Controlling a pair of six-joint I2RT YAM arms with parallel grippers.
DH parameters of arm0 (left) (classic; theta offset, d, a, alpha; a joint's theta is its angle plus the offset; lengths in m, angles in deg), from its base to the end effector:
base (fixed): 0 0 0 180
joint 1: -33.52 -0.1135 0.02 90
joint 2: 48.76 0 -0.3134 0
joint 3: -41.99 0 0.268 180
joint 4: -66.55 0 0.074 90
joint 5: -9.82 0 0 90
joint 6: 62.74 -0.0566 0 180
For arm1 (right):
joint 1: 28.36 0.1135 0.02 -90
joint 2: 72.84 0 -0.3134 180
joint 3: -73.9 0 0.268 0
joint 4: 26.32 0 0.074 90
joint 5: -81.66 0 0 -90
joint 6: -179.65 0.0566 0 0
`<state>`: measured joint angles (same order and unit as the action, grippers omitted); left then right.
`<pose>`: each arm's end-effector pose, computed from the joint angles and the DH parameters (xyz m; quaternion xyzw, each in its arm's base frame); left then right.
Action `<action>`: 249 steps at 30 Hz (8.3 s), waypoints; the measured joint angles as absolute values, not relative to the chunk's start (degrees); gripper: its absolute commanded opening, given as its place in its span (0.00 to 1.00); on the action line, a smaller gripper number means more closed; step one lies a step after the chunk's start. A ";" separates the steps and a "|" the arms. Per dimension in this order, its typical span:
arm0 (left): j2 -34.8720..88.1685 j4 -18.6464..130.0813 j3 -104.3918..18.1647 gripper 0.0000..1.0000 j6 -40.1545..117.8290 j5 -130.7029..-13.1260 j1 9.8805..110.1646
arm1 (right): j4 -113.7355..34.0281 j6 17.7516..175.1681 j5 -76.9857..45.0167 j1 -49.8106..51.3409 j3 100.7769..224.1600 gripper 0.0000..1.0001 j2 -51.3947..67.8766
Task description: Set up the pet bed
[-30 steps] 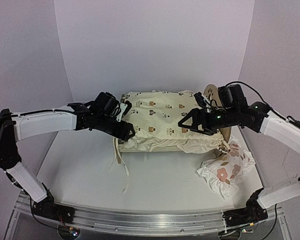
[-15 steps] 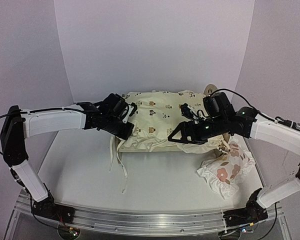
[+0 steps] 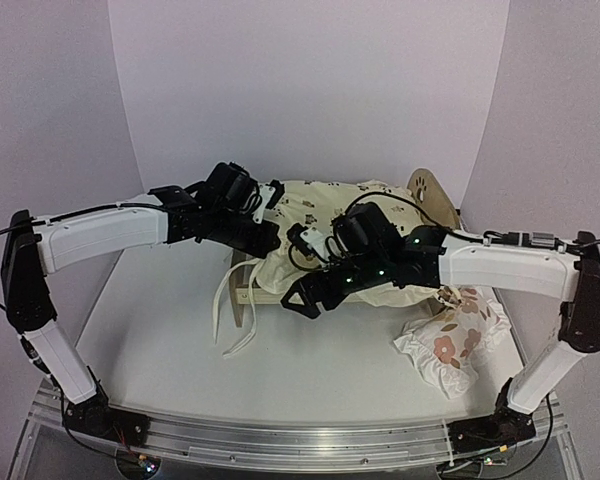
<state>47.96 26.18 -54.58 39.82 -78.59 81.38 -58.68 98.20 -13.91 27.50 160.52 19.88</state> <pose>0.2833 -0.3154 0.3392 0.2809 0.8636 -0.2214 0.3553 0.2219 0.3370 0.3170 -0.3802 0.8154 0.2685 0.3441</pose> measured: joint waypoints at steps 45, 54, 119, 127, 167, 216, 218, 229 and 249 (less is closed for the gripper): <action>36.28 27.67 -50.79 0.74 43.90 -79.71 79.68 | -2.34 62.30 27.08 33.29 155.63 0.00 34.64; 24.20 23.07 -44.18 0.69 41.78 -83.01 81.20 | -7.76 57.96 32.32 33.42 159.55 0.00 34.66; 37.36 31.60 -51.59 0.00 39.02 -81.64 81.23 | -13.30 57.43 37.19 32.63 160.26 0.00 30.33; 37.37 34.23 -51.57 0.00 40.26 -79.68 81.23 | -13.30 57.54 37.80 32.63 159.94 0.00 30.29; 31.92 36.09 -44.02 0.00 38.16 -93.96 81.23 | -14.96 61.66 37.79 32.43 159.78 0.00 30.27; 36.54 28.49 -35.22 0.99 57.57 -91.74 81.93 | -29.98 73.34 39.09 32.43 165.57 0.09 39.68; 35.93 26.56 -35.15 0.99 57.57 -91.16 81.89 | -31.13 74.04 39.45 32.42 165.66 0.14 39.77; 29.16 18.93 -33.58 0.93 57.76 -89.89 82.67 | -47.76 82.11 37.13 32.43 168.12 0.47 39.78; 30.90 21.21 -32.61 0.76 57.07 -92.38 82.67 | -37.49 96.44 5.86 42.71 143.96 0.45 22.36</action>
<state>30.90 21.21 -32.61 57.07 -92.38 82.67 -37.49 96.44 5.86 42.71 143.96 22.36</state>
